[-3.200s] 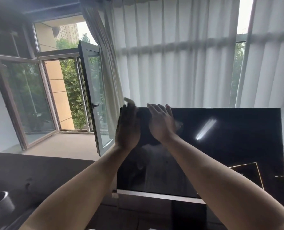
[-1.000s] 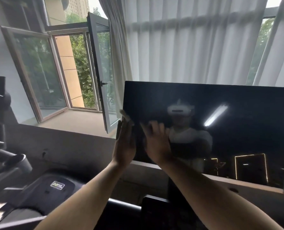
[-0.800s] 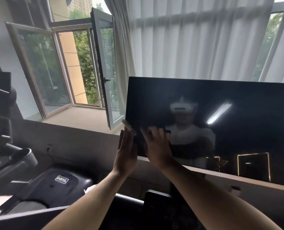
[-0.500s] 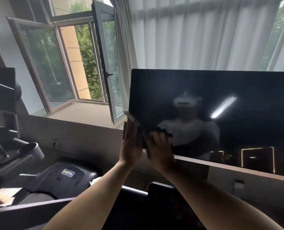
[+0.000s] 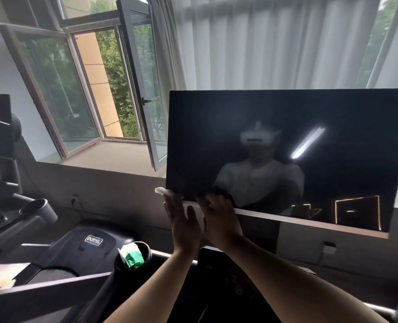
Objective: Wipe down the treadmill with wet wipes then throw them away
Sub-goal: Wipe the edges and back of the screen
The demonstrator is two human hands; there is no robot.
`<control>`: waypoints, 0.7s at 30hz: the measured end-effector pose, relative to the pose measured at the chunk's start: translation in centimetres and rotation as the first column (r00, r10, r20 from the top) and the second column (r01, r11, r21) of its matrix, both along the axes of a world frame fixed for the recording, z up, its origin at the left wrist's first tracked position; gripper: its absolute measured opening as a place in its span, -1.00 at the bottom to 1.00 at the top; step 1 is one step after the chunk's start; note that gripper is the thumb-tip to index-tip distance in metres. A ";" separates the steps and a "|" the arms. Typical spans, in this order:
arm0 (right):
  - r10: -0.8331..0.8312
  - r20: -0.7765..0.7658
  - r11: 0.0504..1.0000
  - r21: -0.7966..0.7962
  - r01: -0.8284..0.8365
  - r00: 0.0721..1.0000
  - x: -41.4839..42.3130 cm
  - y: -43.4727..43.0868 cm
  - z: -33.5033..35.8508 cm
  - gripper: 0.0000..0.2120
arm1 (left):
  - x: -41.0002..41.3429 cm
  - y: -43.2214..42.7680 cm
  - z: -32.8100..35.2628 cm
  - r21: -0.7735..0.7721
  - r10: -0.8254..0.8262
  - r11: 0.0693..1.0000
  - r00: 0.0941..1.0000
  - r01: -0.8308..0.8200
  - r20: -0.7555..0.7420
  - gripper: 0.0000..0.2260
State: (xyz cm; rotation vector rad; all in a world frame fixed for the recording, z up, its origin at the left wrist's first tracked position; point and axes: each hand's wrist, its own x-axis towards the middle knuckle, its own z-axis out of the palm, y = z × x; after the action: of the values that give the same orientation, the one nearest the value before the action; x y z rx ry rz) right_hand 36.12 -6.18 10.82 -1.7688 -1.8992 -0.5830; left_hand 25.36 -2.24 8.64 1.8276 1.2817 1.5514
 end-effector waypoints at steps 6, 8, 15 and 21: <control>0.043 0.012 0.996 0.083 -0.044 0.999 1.7 -1.4 -0.7 -0.46 | 3.9 -3.1 2.6 -0.255 0.053 0.967 0.967 0.013 0.249 -0.43; 0.016 -0.011 0.995 0.097 -0.015 1.000 2.1 -1.6 -0.9 -0.43 | 4.1 -2.5 2.7 -0.315 0.075 0.949 0.953 0.022 0.293 -0.52; -0.065 -0.014 0.992 0.110 0.067 0.998 3.5 -2.4 -0.9 -0.37 | 1.1 -0.9 1.9 -0.363 0.167 0.931 0.932 -0.042 0.322 -0.61; -0.023 -0.084 0.995 0.092 0.031 0.996 3.6 -2.9 -1.3 -0.38 | 2.2 -2.1 2.4 -0.391 0.148 0.919 0.955 -0.038 0.255 -0.72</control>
State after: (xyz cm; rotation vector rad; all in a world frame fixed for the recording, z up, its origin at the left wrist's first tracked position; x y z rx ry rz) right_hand 39.72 -9.13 9.48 -1.7350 -1.7670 -0.5890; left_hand 27.60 -4.33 11.01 1.2708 1.4299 1.4212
